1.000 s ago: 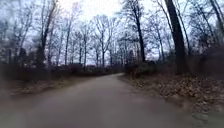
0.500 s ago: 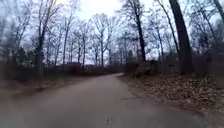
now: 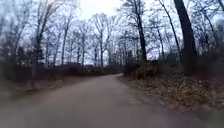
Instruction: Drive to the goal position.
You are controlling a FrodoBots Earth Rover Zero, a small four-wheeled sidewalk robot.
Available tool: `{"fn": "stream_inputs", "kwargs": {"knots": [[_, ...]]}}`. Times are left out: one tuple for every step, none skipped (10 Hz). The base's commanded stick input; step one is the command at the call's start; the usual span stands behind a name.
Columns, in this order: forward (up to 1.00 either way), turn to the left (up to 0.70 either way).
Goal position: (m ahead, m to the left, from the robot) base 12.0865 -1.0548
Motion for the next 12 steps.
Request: {"fn": "stream_inputs", "kwargs": {"knots": [[1.00, 0.00], [1.00, 0.00], [1.00, 0.00], [1.00, 0.00], [1.00, 0.00], [1.00, 0.00], [1.00, 0.00], [1.00, 0.00], [1.00, 0.00], [1.00, 0.00], [1.00, 0.00], [1.00, 0.00]]}}
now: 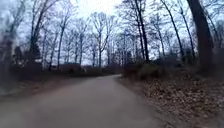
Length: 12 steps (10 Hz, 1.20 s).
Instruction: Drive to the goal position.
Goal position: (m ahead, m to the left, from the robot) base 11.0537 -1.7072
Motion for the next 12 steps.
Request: {"fn": "stream_inputs", "kwargs": {"knots": [[1.00, 0.00], [1.00, 0.00], [1.00, 0.00], [1.00, 0.00], [1.00, 0.00], [1.00, 0.00], [1.00, 0.00], [1.00, 0.30], [1.00, 0.40], [1.00, 0.40], [1.00, 0.07], [1.00, 0.00]]}}
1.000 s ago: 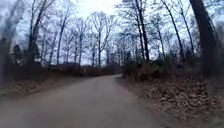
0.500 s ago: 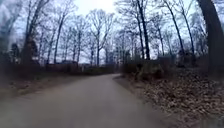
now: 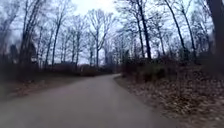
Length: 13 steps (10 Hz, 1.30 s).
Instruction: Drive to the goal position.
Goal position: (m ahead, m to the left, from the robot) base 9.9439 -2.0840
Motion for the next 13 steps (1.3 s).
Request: {"fn": "stream_inputs", "kwargs": {"knots": [[1.00, 0.00], [1.00, 0.00], [1.00, 0.00], [1.00, 0.00], [1.00, 0.00], [1.00, 0.00], [1.00, 0.11], [1.00, 0.25], [1.00, 0.38], [1.00, 0.10], [1.00, 0.00], [1.00, 0.00], [1.00, 0.00]]}}
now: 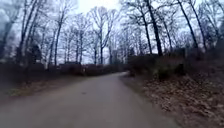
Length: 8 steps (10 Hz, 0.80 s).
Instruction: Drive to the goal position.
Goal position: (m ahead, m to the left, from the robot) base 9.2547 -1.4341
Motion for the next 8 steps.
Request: {"fn": "stream_inputs", "kwargs": {"knots": [[1.00, 0.00], [1.00, 0.00], [1.00, 0.00], [1.00, 0.00], [1.00, 0.00], [1.00, 0.00], [1.00, 0.40], [1.00, 0.29]]}}
